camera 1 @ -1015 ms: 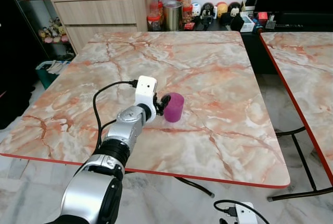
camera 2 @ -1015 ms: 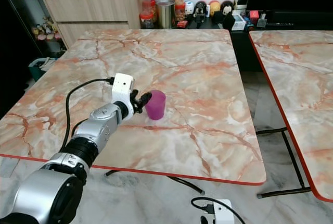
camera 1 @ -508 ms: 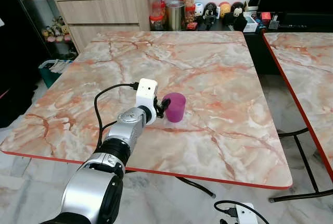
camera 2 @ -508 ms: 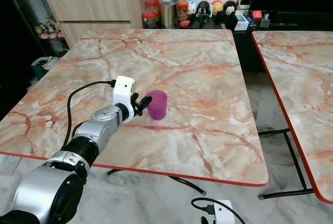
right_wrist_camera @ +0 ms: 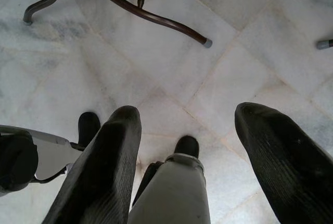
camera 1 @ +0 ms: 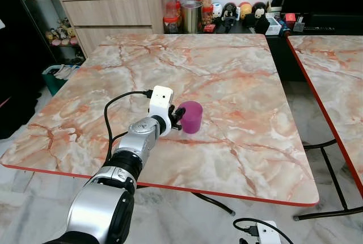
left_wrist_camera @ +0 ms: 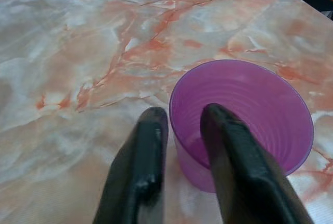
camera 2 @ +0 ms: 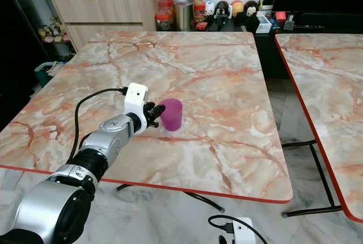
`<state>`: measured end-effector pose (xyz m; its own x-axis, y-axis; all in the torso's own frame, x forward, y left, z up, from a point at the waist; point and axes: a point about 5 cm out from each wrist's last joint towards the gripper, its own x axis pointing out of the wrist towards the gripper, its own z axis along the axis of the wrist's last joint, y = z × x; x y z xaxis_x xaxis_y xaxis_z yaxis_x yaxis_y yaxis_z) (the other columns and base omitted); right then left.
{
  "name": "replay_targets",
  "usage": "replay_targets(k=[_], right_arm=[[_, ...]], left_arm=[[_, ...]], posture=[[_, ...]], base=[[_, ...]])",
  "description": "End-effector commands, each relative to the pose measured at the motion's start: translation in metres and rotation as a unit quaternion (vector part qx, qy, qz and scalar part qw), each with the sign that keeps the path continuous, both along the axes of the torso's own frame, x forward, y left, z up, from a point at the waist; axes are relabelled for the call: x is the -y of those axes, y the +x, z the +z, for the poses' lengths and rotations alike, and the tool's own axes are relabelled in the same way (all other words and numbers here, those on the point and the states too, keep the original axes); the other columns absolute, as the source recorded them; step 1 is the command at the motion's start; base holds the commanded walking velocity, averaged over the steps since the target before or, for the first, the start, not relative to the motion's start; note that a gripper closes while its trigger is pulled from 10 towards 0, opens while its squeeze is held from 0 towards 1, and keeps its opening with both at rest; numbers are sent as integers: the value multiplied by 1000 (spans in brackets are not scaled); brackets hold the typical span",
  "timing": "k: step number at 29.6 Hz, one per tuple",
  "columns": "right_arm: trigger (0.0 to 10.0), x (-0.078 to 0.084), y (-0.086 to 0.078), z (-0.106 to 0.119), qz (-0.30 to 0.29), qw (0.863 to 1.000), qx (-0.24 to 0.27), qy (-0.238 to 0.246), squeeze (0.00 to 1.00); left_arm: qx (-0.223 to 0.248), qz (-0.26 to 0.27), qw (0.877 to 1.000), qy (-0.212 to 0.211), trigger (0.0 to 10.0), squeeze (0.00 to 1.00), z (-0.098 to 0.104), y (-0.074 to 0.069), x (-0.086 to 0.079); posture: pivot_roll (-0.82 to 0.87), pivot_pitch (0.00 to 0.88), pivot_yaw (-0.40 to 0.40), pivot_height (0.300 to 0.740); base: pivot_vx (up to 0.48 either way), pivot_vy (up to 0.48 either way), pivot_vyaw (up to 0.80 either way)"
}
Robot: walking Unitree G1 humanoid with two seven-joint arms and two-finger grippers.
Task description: Setting the table
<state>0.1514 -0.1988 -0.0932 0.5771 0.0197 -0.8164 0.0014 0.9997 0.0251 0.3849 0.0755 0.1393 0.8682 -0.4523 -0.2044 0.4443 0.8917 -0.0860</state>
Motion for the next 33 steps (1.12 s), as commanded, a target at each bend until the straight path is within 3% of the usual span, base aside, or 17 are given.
replay_targets(k=[1,10,15,20,22,23,24,27,28,29,33], right_arm=[[10000,-3,4,1,-4,1000,8,5,0],[10000,-4,4,1,-3,1000,9,8,0],[10000,-5,5,2,-4,1000,10,10,0],[10000,-6,8,2,-4,1000,13,10,0],[10000,-7,10,3,-4,1000,14,10,0],[10000,-6,12,4,-4,1000,16,10,0],[10000,-6,12,4,-4,1000,16,10,0],[10000,-6,14,5,-5,1000,18,9,0],[10000,-6,15,5,-6,1000,20,8,0],[10000,-6,15,5,-6,1000,20,8,0],[10000,-3,16,6,-18,1000,23,6,0]], left_arm=[[-6,-11,1000,21,0,0,0,1,-1],[-12,-31,999,32,0,0,-2,-1,-3],[-2,-16,1000,13,0,0,1,0,-6],[7,7,1000,-27,0,0,0,-1,-13],[15,18,998,-56,0,0,0,-2,-17],[27,29,995,-91,0,0,1,-4,-22],[27,29,995,-91,0,0,1,-4,-22],[94,57,981,-162,0,0,12,-8,-30],[122,89,971,-185,9725,0,16,-10,-37],[122,89,971,-185,9725,0,16,-10,-37],[159,174,952,-195,10000,0,12,-18,-57]], posture=[[57,0,79,740],[61,0,82,740],[58,0,80,740],[60,0,74,740],[60,0,74,740],[61,0,66,740],[61,0,66,740],[60,0,58,740],[60,0,58,740],[60,0,58,740],[46,0,53,740]], base=[[0,0,0],[0,0,0],[0,0,0],[0,0,0],[0,0,0],[0,0,0],[0,0,0],[0,0,0],[0,0,0],[0,0,0],[0,0,0]])
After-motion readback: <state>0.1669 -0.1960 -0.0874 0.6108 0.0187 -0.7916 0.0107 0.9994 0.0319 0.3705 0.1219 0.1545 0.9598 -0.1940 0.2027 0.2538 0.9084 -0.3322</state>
